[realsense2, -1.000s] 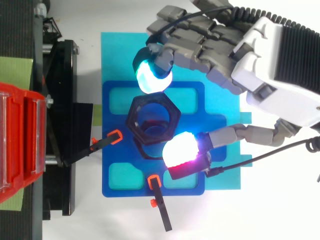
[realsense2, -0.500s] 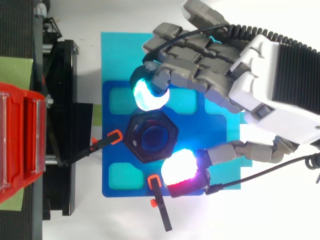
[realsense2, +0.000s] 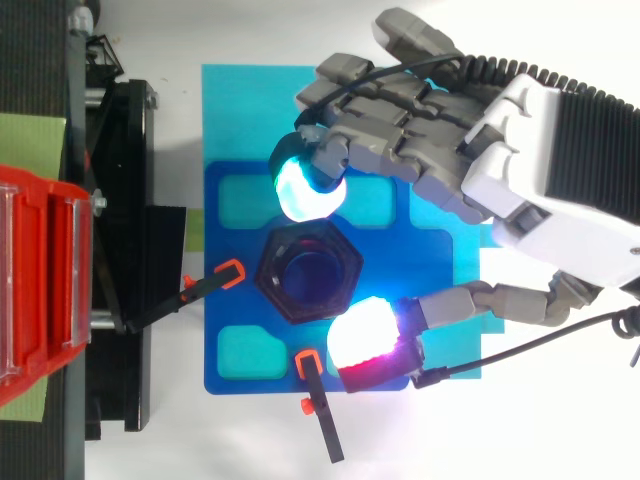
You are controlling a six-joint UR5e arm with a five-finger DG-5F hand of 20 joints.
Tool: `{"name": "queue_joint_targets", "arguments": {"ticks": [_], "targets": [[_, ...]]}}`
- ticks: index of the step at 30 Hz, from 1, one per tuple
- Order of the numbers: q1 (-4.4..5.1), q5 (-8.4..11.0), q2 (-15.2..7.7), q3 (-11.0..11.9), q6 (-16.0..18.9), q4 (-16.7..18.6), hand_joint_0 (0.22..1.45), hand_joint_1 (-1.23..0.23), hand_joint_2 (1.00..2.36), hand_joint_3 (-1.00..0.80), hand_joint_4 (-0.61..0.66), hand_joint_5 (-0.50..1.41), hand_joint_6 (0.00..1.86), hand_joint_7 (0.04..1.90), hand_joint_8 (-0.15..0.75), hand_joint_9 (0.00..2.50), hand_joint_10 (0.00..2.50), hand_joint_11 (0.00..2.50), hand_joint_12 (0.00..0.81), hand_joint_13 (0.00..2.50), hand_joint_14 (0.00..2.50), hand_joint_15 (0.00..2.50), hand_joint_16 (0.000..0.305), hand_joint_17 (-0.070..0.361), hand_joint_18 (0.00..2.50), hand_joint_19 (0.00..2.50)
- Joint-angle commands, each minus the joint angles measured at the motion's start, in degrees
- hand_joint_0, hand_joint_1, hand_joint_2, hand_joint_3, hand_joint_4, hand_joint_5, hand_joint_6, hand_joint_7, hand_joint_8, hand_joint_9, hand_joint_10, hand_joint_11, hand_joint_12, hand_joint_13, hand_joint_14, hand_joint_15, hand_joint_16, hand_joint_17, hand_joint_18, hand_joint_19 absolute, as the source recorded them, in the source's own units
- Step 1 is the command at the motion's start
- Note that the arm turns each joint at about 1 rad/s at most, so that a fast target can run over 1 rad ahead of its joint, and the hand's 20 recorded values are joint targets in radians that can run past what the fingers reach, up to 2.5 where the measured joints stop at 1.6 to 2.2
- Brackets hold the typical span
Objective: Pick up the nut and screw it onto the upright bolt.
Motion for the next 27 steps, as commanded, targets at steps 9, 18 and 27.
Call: {"name": "queue_joint_targets", "arguments": {"ticks": [9,18,27], "targets": [[0.79,0.64,0.0,-0.1,-0.1,0.1,0.54,-0.64,1.0,-0.45,0.27,-0.16,0.52,1.32,0.317,0.47,0.0,0.0,0.31,0.3,0.0,0.0,0.034,0.077,0.11,0.0],[1.32,0.73,0.0,-0.1,-0.1,0.1,0.54,-0.64,1.0,-0.45,0.27,-0.16,0.52,1.31,0.319,0.47,0.0,0.0,0.309,0.3,0.0,0.0,0.034,0.077,0.12,0.0],[1.41,0.81,0.0,-0.1,-0.1,-0.3,0.54,-0.64,1.0,-0.45,0.27,-0.16,0.52,1.32,0.319,0.47,0.0,0.0,0.308,0.31,0.0,0.0,0.034,0.077,0.12,0.0]]}}
